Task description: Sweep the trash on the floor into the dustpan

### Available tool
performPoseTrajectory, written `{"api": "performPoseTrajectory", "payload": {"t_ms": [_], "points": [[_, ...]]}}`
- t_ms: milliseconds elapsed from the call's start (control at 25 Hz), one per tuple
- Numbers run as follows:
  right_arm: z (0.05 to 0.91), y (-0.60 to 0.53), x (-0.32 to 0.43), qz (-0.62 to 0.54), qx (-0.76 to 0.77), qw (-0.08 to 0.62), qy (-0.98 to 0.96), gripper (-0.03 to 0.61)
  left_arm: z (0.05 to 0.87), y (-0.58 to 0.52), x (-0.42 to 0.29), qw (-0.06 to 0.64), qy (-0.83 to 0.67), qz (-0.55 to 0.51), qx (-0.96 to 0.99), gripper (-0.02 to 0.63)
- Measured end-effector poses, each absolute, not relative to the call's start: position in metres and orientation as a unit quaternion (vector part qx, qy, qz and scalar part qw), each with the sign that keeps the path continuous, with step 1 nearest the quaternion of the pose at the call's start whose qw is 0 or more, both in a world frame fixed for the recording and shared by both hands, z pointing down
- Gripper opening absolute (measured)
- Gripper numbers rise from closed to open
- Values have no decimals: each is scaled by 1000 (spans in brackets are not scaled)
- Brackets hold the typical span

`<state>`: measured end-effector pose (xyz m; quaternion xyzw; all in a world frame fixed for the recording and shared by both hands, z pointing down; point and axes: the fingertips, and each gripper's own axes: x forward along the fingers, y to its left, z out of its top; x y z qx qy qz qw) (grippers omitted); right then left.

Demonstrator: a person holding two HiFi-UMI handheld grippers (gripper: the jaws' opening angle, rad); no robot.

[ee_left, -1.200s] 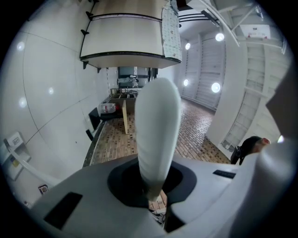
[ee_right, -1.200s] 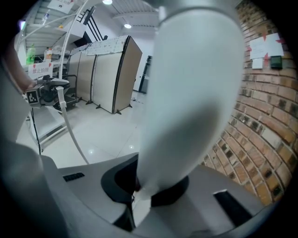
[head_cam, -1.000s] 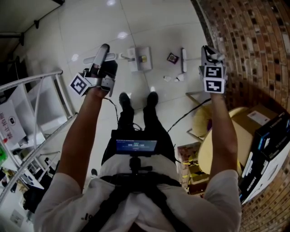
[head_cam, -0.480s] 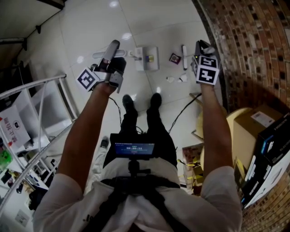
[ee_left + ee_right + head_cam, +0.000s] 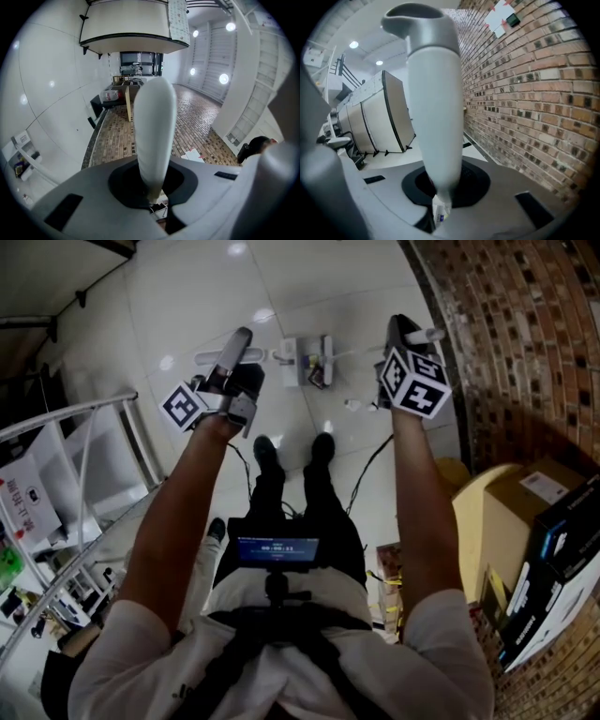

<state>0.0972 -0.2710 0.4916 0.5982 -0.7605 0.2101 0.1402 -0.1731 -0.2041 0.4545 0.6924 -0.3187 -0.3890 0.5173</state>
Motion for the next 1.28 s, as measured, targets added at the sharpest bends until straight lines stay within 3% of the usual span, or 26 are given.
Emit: {"api": "performPoseTrajectory", "payload": {"t_ms": [120, 640, 1000, 1280], "points": [[481, -265, 93, 207, 590, 128, -770, 19, 455, -200, -174, 518, -319, -392, 690, 11], [447, -196, 146, 122, 590, 193, -774, 20, 427, -166, -166, 491, -320, -408, 700, 11], [487, -120, 190, 133, 608, 249, -742, 20, 423, -116, -146, 511, -287, -391, 710, 11], [518, -104, 176, 140, 601, 292, -731, 18, 447, -82, -133, 545, -284, -377, 693, 11]]}}
